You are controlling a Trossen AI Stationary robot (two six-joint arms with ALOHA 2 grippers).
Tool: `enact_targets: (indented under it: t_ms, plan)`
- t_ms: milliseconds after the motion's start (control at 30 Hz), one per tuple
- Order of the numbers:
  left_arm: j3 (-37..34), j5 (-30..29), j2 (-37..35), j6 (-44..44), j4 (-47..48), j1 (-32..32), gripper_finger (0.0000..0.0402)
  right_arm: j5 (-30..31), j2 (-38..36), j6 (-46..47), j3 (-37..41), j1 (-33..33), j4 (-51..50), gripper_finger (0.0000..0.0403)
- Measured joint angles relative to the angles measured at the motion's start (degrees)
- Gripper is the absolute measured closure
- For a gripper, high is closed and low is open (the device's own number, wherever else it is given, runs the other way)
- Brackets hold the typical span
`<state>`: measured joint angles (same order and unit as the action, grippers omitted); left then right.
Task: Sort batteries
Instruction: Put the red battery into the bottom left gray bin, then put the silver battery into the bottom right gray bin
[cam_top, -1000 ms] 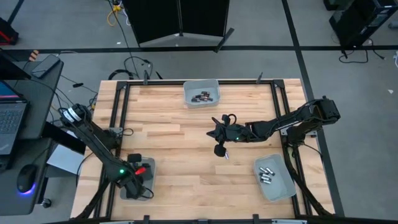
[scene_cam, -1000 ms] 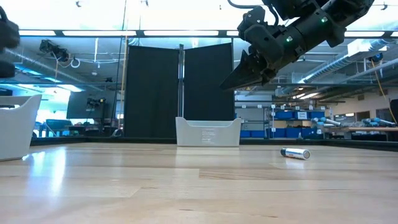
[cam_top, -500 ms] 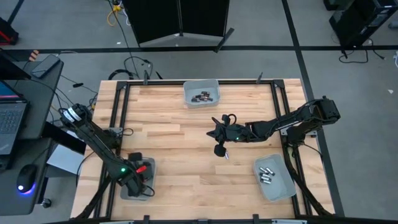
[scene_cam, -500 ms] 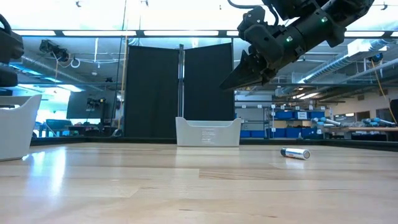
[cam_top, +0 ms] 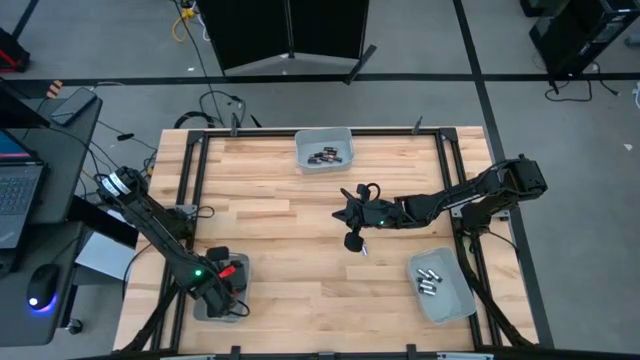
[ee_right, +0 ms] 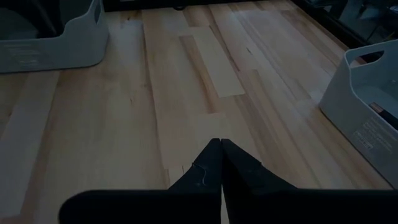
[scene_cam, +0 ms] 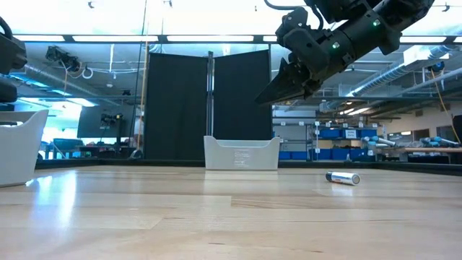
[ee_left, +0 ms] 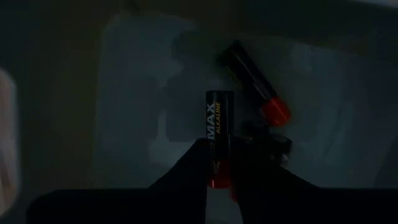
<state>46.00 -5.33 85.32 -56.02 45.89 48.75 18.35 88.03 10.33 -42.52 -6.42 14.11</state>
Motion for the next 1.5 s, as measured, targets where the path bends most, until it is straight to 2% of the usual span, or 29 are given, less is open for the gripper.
enact_targets:
  t_ms: [200,533,800,933,1100,1300,1500]
  plan:
    - [0.0,2.6,0.0,-1.8,0.1,0.0,0.0315,0.0,0.0,0.0,0.0,0.0,0.0,0.0390]
    - [0.3,3.9,0.0,-3.0,0.6,0.0,0.0310,0.0,0.0,0.0,0.0,0.0,0.0,0.0389]
    - [7.8,2.9,0.0,-1.4,9.3,0.0,0.0311,0.0,0.0,0.2,0.0,0.1,0.4,0.0384]
    - [11.2,1.9,0.0,-1.4,12.7,0.0,0.0329,0.0,0.0,0.1,0.0,0.1,0.4,0.0388]
    - [11.2,0.7,-1.3,1.2,10.1,0.0,0.0391,0.0,0.0,0.2,0.0,0.1,0.4,0.0386]
    - [9.6,-1.7,-4.6,1.7,6.4,0.0,0.0397,0.0,0.0,0.6,0.0,0.1,0.8,0.0387]
    - [7.1,-8.3,-8.9,2.6,-1.1,-0.5,0.0399,0.0,0.0,0.2,0.0,0.1,0.8,0.0389]
